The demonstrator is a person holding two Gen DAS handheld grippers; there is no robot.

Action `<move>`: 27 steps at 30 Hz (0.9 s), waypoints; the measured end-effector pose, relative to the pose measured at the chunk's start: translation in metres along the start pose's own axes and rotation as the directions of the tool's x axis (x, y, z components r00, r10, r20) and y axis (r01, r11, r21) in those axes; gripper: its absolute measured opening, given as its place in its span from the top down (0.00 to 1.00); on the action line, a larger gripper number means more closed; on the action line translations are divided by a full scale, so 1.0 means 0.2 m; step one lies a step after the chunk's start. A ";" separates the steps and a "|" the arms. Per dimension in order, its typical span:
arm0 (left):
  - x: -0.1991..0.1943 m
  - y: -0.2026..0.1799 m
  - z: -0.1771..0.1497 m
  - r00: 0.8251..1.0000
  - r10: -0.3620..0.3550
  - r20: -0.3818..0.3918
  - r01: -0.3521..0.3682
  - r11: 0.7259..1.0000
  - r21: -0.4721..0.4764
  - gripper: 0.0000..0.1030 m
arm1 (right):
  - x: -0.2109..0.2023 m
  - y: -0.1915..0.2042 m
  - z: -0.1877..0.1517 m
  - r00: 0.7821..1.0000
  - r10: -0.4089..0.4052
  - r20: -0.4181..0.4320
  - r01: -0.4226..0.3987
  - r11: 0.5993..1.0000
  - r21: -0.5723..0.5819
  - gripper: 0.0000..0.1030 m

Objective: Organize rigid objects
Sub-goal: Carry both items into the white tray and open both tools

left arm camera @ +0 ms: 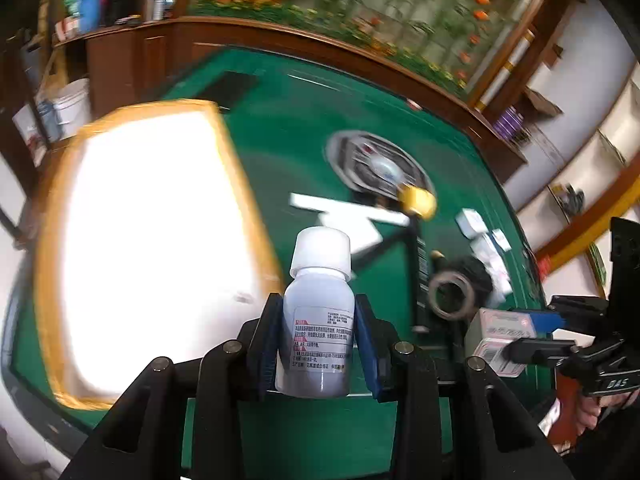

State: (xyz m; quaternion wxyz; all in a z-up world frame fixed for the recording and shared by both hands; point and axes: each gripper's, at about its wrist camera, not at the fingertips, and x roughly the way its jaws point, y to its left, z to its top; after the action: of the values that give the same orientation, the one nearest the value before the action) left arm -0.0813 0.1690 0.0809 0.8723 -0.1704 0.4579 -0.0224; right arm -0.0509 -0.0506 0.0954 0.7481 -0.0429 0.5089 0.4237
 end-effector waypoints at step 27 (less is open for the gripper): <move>0.38 0.92 0.59 0.991 0.130 -0.041 -0.136 0.965 -0.226 0.64 | 1.21 0.43 1.25 0.984 -0.166 0.064 0.161 0.984 0.073 0.66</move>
State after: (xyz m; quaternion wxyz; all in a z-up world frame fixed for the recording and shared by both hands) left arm 0.0352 0.3608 0.0239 0.8406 -0.2379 0.4789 0.0868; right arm 0.1016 0.2695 0.0534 0.7986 -0.0446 0.4914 0.3448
